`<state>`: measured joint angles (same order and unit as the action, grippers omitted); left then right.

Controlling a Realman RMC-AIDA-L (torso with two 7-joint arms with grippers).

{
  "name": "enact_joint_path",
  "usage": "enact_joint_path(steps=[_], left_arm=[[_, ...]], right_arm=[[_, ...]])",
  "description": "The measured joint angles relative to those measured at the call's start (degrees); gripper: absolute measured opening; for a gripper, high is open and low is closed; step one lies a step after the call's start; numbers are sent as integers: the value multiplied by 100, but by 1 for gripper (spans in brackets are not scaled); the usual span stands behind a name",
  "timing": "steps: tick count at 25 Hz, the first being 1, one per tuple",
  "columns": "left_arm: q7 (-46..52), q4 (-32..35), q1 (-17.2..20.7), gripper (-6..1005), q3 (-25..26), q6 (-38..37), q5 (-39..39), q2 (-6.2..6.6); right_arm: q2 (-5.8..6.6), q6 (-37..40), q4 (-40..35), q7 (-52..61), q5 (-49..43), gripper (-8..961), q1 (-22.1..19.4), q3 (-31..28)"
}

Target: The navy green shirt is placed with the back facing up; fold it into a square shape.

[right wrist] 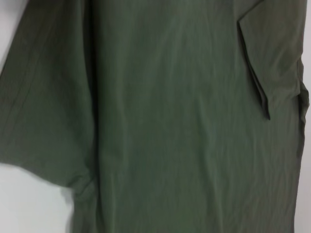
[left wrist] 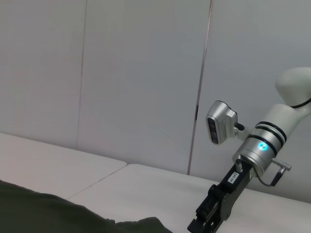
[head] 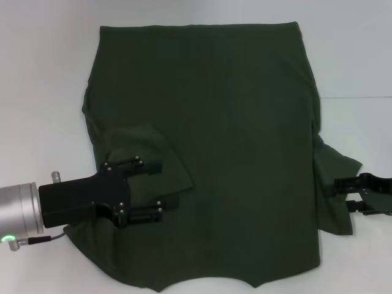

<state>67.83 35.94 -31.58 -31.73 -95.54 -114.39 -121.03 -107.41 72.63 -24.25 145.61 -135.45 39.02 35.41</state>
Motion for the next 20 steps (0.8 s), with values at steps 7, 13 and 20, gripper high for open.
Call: enact_joint_path(steps=[7, 13, 20], left_arm=[[8, 0, -19, 817, 0, 1, 10, 1], [14, 0, -20, 816, 1, 20, 15, 1], [28, -21, -16, 816, 14, 65, 15, 1]], right_arm=[[9, -40, 0, 3, 2, 708, -13, -32], [18, -136, 2, 1, -2, 564, -17, -12], [15, -227, 2, -193, -7, 341, -1, 35]])
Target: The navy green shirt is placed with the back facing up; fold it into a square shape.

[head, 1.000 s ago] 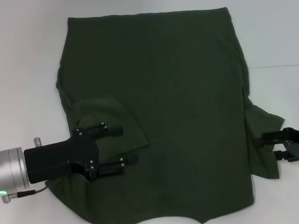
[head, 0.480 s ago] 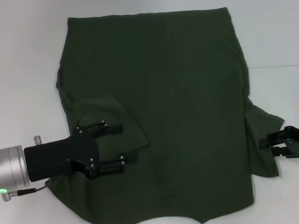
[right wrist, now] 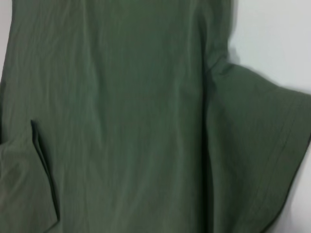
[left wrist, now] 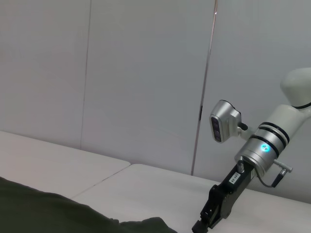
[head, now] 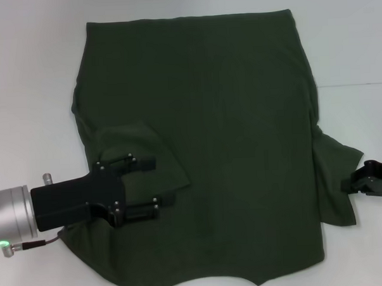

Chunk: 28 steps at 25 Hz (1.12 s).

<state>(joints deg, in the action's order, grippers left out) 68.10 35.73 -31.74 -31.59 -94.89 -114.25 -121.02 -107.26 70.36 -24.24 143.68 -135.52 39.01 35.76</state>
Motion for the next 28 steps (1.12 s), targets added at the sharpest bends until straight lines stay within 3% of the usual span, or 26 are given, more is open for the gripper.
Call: enact_joint_path(steps=[2, 5, 15, 23, 28], left_arm=[[1, -1, 1, 816, 17, 1, 0, 0], [1, -3, 1, 816, 61, 4, 0, 0], [1, -5, 1, 817, 75, 6, -1, 0], [1, -5, 1, 817, 95, 6, -2, 0], [44, -10, 1, 817, 127, 6, -1, 0]], right_arm=[[0, -6, -7, -17, 0, 293, 4, 49], [13, -14, -10, -88, 1, 73, 10, 99], [37, 27, -149, -385, 39, 28, -4, 60], [119, 243, -768, -593, 67, 26, -114, -247], [139, 555, -1186, -897, 170, 25, 45, -348]])
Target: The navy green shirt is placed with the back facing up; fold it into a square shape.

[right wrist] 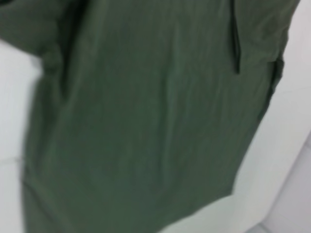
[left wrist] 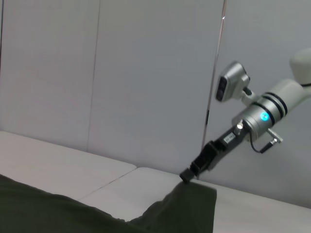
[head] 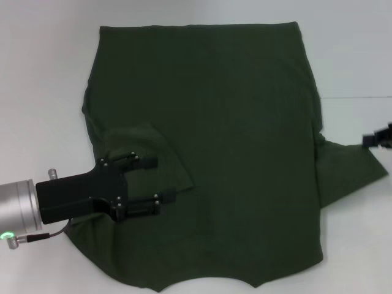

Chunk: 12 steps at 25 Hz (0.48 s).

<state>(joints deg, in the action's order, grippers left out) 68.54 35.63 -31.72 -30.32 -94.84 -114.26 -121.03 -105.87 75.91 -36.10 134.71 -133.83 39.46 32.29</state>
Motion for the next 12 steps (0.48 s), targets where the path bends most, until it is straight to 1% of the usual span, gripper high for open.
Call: enact_joint_path(steps=[6, 10, 12], left_arm=[[76, 2, 0, 817, 109, -15, 0, 4], [104, 2, 9, 817, 207, -45, 0, 16], [138, 2, 17, 817, 236, -53, 1, 18]], right_arm=[[-58, 168, -404, -223, -25, 24, 433, 225], [-98, 124, -559, -343, -51, 23, 709, 475], [-141, 48, -577, -349, -153, 23, 849, 578]])
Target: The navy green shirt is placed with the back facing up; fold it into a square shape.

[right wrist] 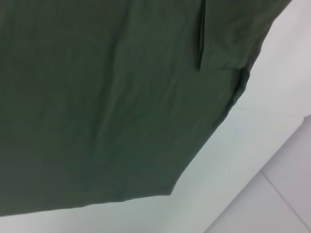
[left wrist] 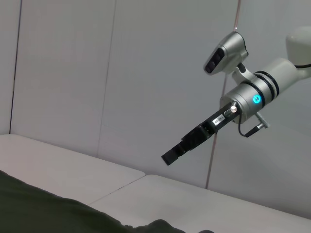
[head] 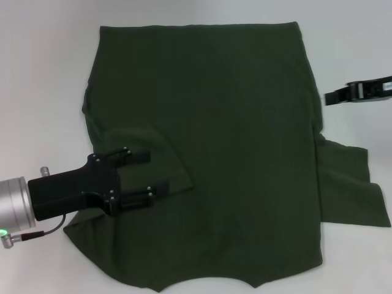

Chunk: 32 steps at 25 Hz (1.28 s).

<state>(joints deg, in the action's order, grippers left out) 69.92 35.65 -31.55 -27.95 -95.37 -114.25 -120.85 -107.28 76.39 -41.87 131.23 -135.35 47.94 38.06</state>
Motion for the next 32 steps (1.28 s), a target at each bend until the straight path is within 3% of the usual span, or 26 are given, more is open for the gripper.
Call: enact_joint_path(steps=[5, 16, 20, 27, 32], left_arm=[[35, -3, -8, 816, 49, -4, 13, 1], [49, -15, -17, 816, 55, 40, 43, -8], [48, -15, -14, 816, 37, 51, 29, -9], [45, -14, -18, 817, 9, 63, 5, -8], [43, -14, -11, 817, 9, 63, 0, -9]], right_arm=[[-97, -180, -6, 461, -544, 20, 218, 74], [248, 513, 31, 1399, -671, 137, -508, -457], [341, 506, 272, 1474, -769, 332, -643, -430], [362, 338, 597, 1519, -1282, 590, -599, -407], [370, 141, 815, 1483, -1329, 654, -617, -364]])
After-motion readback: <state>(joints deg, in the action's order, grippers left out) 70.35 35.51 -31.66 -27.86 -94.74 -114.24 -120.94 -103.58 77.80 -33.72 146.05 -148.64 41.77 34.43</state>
